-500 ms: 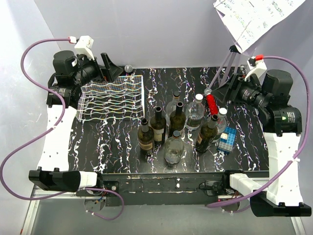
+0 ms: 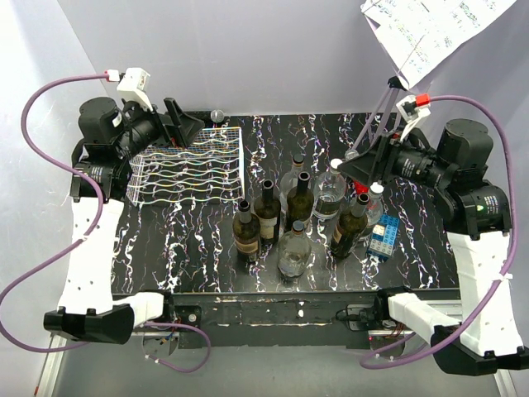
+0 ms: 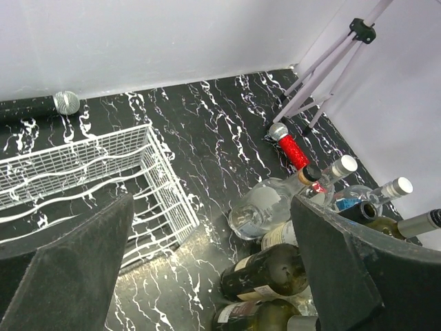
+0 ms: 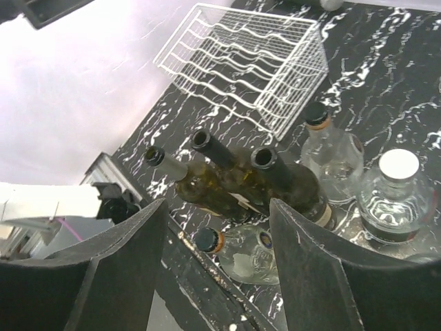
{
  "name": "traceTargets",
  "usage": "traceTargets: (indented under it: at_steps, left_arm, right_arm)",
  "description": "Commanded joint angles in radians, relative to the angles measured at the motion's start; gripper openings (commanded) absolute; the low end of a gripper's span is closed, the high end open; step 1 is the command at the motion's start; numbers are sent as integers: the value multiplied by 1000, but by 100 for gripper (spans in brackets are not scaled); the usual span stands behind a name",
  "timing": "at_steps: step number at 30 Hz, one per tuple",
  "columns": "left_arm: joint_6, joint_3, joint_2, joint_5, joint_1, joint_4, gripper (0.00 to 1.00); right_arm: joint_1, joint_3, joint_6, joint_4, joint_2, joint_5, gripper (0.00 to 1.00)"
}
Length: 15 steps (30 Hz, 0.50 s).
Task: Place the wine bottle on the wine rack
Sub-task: Pick up the wine bottle from the center of the board.
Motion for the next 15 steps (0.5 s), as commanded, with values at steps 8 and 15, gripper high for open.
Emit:
traceTargets:
  at_steps: [8, 15]
  left_arm:
    - [-6, -131, -87, 159, 0, 25, 98]
    - [11, -149, -110, 148, 0, 9, 98]
  right_arm:
    - [281, 15, -118, 15, 29, 153, 67]
    - [460, 2, -215, -106, 62, 346, 70]
